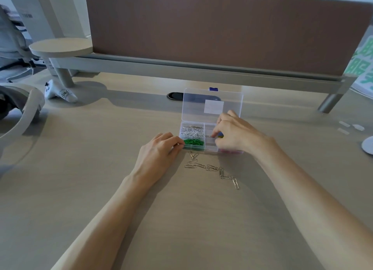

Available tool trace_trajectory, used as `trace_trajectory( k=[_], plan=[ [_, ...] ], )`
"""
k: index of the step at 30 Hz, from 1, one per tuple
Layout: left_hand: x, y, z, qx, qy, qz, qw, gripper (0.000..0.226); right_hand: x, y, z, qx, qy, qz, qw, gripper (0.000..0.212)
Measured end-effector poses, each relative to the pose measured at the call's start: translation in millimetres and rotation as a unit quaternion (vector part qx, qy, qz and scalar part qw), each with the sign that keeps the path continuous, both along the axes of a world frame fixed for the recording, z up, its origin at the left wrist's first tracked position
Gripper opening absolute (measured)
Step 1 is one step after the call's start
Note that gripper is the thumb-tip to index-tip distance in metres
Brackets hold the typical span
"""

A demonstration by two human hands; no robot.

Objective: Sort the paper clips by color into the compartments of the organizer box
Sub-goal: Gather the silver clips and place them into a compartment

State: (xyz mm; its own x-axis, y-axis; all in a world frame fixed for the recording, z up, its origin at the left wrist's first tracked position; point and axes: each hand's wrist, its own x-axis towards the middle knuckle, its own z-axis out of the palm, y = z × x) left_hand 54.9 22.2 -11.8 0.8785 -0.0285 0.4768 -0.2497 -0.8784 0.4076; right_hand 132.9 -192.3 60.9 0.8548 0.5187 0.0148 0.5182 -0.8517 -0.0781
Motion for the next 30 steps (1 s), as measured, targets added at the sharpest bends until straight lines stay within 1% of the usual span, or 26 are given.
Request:
trace_trajectory(
  k=[3,5,7,9,11,13,15,16,19,22,27,30],
  plan=[
    [0,-1,0,0.004,-0.005,0.003,1.0,0.01,-3,3,2,-0.047,-0.015,-0.002,0.999,0.037],
    [0,-2,0,0.003,-0.004,0.006,1.0,0.011,-3,5,3,-0.054,-0.009,-0.001,0.999,0.037],
    [0,-1,0,0.0,-0.005,0.006,1.0,0.011,-3,5,3,-0.036,0.029,-0.008,0.999,0.041],
    [0,0,0,-0.001,-0.006,0.002,1.0,0.011,-5,3,4,-0.009,0.084,-0.02,0.996,0.053],
    [0,0,0,-0.003,-0.004,0.0,1.0,0.011,-7,0,5,0.021,0.102,-0.024,0.994,0.062],
    [1,0,-1,-0.008,-0.004,0.002,1.0,0.01,-7,-2,3,0.048,0.063,-0.031,0.996,0.054],
    [1,0,-1,-0.009,-0.003,0.003,1.0,0.01,-8,0,1,0.034,0.032,-0.04,0.998,0.044],
    [1,0,-1,-0.008,-0.003,0.003,1.0,0.01,-8,1,-1,0.016,0.032,-0.041,0.999,0.042],
    [1,-1,-1,-0.012,-0.001,0.004,1.0,0.011,-10,8,-4,-0.005,0.045,-0.046,0.998,0.041],
    [1,0,0,-0.011,0.004,0.005,1.0,0.012,-10,10,-2,0.016,0.059,-0.049,0.997,0.044],
    [1,1,-1,-0.007,0.003,0.003,1.0,0.011,-11,7,-1,0.049,0.117,-0.054,0.99,0.053],
    [2,1,-2,-0.006,0.003,0.003,1.0,0.011,-10,5,-2,0.065,0.129,-0.054,0.988,0.054]
  ],
)
